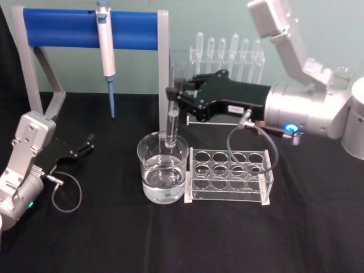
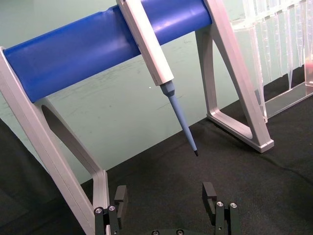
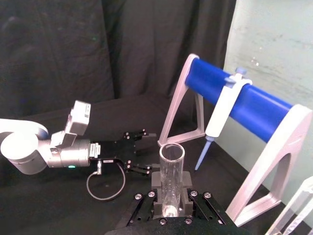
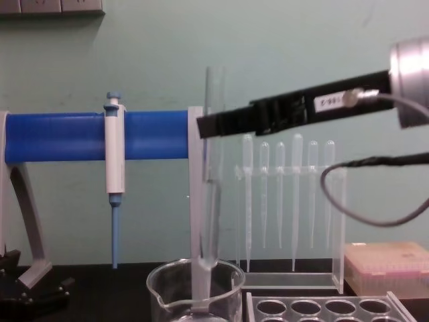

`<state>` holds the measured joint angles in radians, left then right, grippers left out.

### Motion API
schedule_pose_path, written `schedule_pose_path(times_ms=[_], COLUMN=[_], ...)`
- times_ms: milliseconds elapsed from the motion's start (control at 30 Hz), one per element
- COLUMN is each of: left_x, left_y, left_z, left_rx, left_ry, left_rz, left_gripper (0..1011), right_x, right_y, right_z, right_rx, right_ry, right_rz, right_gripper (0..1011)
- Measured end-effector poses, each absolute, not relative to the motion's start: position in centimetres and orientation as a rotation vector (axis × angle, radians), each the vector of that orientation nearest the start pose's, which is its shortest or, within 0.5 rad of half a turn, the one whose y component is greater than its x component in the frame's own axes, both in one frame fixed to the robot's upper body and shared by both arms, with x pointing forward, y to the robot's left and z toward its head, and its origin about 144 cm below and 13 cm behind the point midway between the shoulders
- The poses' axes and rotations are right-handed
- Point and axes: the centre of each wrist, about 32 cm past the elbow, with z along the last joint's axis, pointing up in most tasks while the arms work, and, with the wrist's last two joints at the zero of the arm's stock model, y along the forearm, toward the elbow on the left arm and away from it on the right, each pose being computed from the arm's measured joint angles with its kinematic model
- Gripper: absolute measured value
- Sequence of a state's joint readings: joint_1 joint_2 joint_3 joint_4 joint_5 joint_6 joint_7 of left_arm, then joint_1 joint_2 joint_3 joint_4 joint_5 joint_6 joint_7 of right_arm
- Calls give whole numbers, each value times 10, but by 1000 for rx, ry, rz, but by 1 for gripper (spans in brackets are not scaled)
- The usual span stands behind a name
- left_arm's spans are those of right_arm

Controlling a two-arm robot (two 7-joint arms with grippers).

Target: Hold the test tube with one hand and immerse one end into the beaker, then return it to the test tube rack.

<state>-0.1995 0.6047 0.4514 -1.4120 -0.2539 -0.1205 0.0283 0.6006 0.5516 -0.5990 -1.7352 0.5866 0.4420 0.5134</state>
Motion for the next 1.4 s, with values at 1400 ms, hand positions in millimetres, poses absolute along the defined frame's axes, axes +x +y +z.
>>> schedule_pose_path(times_ms=[1400], left_x=[489], left_y=[310], left_z=[1140], left_rx=[304], left_ry=[-285], left_rz=[1248], left_gripper=[1000], right_x=[539], right_y=[-179], right_z=[1239], right_rx=[-271], right_ry=[-31], right_rz=[-531], right_gripper=[222])
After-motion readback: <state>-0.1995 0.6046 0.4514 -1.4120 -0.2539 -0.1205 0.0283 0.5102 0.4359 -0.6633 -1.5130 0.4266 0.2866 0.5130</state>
